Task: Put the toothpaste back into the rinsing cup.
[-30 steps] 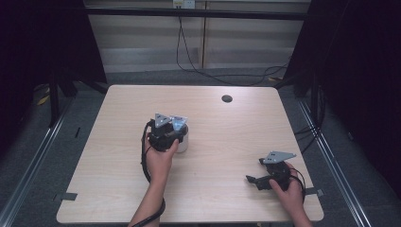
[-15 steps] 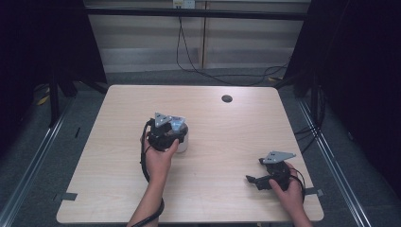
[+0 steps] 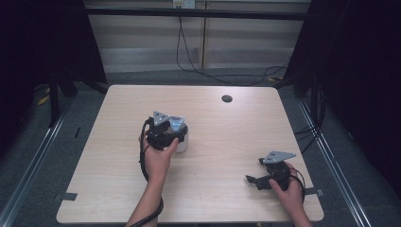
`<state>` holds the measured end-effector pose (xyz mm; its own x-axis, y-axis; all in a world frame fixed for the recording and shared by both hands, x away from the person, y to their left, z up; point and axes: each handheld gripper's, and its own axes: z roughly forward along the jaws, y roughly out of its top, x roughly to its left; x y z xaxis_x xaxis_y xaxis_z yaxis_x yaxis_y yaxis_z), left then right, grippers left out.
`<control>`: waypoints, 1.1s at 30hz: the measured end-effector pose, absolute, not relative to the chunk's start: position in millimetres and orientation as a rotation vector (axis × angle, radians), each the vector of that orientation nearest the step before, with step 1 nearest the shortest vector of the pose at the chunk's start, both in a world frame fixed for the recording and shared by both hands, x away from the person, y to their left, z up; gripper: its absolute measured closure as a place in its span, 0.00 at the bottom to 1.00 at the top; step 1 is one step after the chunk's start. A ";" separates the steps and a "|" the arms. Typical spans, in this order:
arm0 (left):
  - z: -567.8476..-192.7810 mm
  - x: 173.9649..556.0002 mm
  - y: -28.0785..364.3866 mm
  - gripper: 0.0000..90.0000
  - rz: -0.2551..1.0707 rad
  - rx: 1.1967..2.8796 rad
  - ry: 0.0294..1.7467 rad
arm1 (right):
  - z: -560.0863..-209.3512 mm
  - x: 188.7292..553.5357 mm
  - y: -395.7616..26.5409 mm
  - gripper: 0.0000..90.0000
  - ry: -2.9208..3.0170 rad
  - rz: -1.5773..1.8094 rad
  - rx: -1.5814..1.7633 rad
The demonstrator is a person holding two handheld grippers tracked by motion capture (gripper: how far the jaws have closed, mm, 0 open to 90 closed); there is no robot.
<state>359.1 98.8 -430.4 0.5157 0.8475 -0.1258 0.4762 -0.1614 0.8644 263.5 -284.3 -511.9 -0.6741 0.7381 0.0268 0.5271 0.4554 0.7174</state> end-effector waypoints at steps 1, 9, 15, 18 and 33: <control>-430.2 359.0 99.3 0.34 0.489 1.805 1.105 | -511.9 263.5 -284.3 0.11 2.420 1.041 1.083; -429.0 359.0 103.6 0.32 0.483 1.804 1.110 | -511.9 263.6 -284.2 0.11 2.420 1.041 1.084; -429.9 359.1 107.0 0.30 0.472 1.813 1.115 | -511.9 263.6 -284.2 0.11 2.420 1.041 1.084; -429.2 358.7 108.0 0.29 0.475 1.811 1.117 | -511.9 263.6 -284.2 0.11 2.420 1.041 1.084; -422.8 358.3 114.1 0.26 0.491 1.814 1.101 | -511.9 263.6 -284.2 0.11 2.420 1.042 1.084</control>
<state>358.3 114.1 -422.8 0.5188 0.8464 -0.1201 0.4756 -0.1691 0.8632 263.6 -284.2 -511.9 -0.6741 0.7381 0.0275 0.5273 0.4549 0.7177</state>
